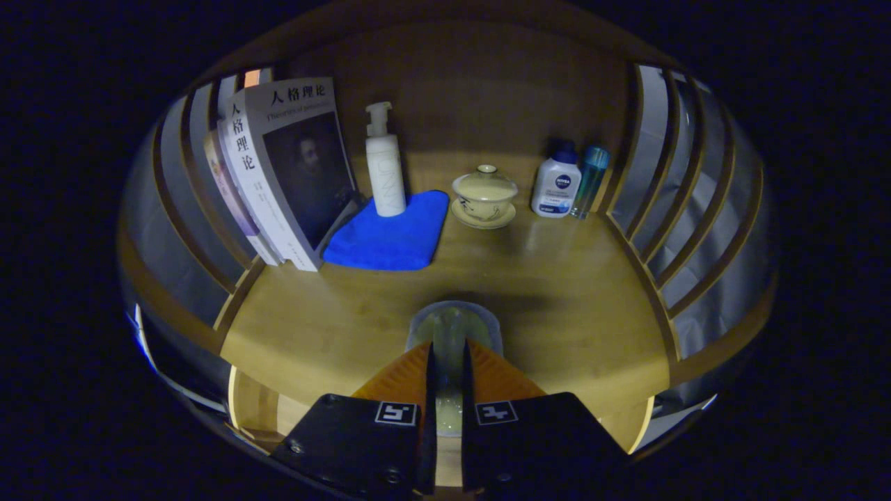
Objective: Pull open the drawer, take out the items inside it, and place them on the countertop above the cabinet.
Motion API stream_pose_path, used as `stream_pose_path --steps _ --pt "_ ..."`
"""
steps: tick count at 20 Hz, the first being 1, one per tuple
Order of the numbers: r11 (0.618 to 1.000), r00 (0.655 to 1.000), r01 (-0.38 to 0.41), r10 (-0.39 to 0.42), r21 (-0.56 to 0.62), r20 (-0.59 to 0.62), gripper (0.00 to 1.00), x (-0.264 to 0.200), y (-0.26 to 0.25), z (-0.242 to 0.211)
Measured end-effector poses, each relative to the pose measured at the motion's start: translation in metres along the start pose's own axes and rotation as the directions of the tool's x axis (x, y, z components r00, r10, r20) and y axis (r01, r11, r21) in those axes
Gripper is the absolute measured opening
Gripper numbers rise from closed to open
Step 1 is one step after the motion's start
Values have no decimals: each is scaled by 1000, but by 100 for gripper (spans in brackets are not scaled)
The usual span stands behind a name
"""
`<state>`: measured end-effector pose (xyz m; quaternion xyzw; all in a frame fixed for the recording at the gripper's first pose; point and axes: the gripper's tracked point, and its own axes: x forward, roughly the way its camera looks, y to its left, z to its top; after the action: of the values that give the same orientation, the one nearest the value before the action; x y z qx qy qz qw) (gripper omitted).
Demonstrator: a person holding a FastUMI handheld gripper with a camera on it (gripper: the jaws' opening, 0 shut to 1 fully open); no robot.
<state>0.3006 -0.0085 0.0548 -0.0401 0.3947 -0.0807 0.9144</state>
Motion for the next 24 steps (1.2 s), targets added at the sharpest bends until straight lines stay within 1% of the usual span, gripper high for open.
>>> stream_pose_path --steps 4,5,8,9,14,16,20,24 --pt "1000 1000 -7 7 16 21 17 2 1 2" --pt "1000 1000 -4 4 4 24 17 3 -1 1" --pt "1000 998 -13 14 -28 57 29 3 -1 2" --pt "999 997 -25 27 -21 75 33 4 4 -1" --pt "999 989 -38 38 -6 145 53 2 9 -1" --pt "999 986 -32 30 11 166 61 3 8 -2" --pt "999 981 -41 41 -5 192 61 -6 15 -7" --pt "1000 974 -11 17 -28 224 61 -11 12 -7"
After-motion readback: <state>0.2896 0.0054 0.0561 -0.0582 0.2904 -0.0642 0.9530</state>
